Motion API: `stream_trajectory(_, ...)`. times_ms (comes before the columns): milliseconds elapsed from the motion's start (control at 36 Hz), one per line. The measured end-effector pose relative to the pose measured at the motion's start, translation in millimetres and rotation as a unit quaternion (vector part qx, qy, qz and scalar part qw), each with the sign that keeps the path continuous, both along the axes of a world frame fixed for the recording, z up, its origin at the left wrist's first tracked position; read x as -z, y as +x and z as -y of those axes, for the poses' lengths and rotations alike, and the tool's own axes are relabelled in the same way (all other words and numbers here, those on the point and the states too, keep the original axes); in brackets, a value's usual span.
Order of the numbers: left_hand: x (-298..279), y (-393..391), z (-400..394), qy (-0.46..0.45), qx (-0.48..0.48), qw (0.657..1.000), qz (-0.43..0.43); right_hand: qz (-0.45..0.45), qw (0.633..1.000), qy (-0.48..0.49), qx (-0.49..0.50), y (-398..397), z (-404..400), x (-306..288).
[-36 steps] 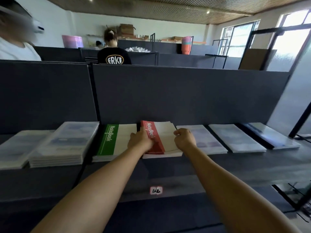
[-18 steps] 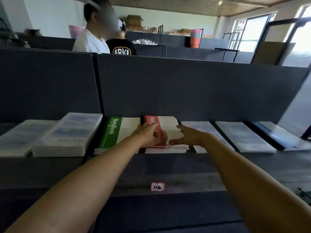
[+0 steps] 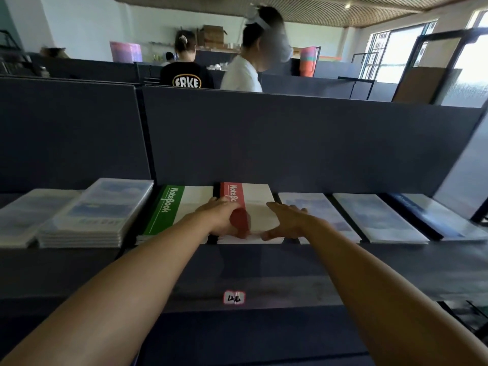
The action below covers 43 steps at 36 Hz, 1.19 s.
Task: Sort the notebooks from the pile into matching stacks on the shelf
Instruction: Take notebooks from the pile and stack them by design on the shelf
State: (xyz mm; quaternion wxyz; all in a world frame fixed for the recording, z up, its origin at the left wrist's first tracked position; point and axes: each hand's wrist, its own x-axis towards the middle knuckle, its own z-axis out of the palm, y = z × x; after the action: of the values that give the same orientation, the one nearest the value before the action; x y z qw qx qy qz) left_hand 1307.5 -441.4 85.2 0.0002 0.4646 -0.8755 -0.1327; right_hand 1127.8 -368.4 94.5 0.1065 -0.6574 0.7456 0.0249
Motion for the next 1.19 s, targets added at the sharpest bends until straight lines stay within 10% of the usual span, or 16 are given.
stream_trajectory(556, -3.4, 7.1, -18.4, -0.052, 0.008, 0.998, 0.045, -0.053, 0.996, -0.069, -0.027, -2.3, 0.8, 10.7)
stream_trajectory(1194, -16.9, 166.6, -67.9, -0.095, -0.211, 0.973, 0.003, 0.004, 0.967, -0.151, -0.203, 132.6, 27.1, -5.9)
